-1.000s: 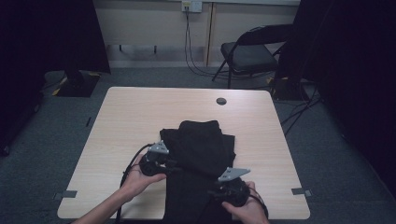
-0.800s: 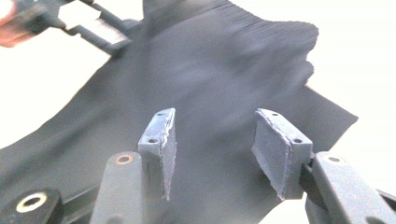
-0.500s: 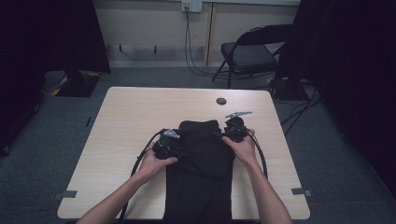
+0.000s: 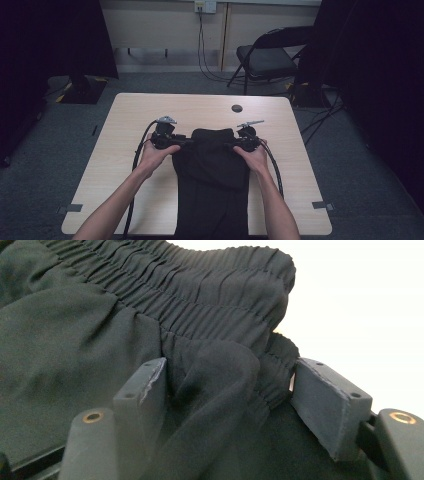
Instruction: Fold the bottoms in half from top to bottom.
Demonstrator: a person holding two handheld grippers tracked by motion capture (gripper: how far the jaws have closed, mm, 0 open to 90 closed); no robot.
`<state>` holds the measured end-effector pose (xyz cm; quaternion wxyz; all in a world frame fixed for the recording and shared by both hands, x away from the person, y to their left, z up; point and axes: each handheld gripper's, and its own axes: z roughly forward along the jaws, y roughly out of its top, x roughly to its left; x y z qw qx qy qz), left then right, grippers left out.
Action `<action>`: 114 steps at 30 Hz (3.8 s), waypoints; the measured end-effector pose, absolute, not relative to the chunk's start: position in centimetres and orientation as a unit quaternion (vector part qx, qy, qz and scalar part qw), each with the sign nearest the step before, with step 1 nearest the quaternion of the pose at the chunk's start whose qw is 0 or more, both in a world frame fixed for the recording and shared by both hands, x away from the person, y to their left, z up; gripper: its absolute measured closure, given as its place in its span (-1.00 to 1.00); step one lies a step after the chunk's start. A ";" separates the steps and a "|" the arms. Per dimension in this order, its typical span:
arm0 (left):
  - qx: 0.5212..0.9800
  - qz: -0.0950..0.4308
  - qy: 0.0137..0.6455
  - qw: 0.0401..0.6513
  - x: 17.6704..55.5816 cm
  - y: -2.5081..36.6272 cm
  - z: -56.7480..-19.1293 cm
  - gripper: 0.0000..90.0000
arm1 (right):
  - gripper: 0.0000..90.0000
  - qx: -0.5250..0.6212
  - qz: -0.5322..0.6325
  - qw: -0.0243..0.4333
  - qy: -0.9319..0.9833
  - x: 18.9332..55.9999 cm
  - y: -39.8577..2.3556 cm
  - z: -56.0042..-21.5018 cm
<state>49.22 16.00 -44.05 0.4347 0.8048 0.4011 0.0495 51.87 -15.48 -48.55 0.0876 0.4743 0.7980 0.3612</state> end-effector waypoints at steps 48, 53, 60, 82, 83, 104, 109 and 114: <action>0.784 0.103 0.238 0.564 37.1 15.0 -28.7 0.75 | 0.80 0.369 0.571 0.081 0.729 37.6 -18.1 -28.5; 0.771 0.101 0.215 0.591 34.0 15.6 -25.9 0.75 | 0.80 0.338 0.611 0.079 0.711 34.5 -18.3 -25.1; 0.812 0.064 0.251 0.523 32.9 15.2 -30.9 0.75 | 0.80 0.356 0.572 0.065 0.736 32.7 -18.2 -28.0; 0.862 -0.007 0.319 0.394 35.1 13.6 -46.2 0.76 | 0.78 0.416 0.358 0.074 0.832 34.2 -15.7 -45.8; 0.860 -0.007 0.322 0.395 35.2 13.6 -46.4 0.76 | 0.78 0.421 0.355 0.071 0.832 34.4 -15.7 -46.0; 0.837 0.092 0.393 0.371 48.5 13.8 -48.4 0.74 | 0.77 0.445 0.317 0.138 0.826 47.7 -12.3 -47.4; 0.815 0.101 0.424 0.383 52.5 14.3 -48.7 0.74 | 0.77 0.474 0.326 0.155 0.803 51.4 -11.5 -47.7; 0.809 0.096 0.432 0.387 54.1 14.3 -48.4 0.76 | 0.76 0.487 0.301 0.193 0.797 53.7 -10.3 -47.4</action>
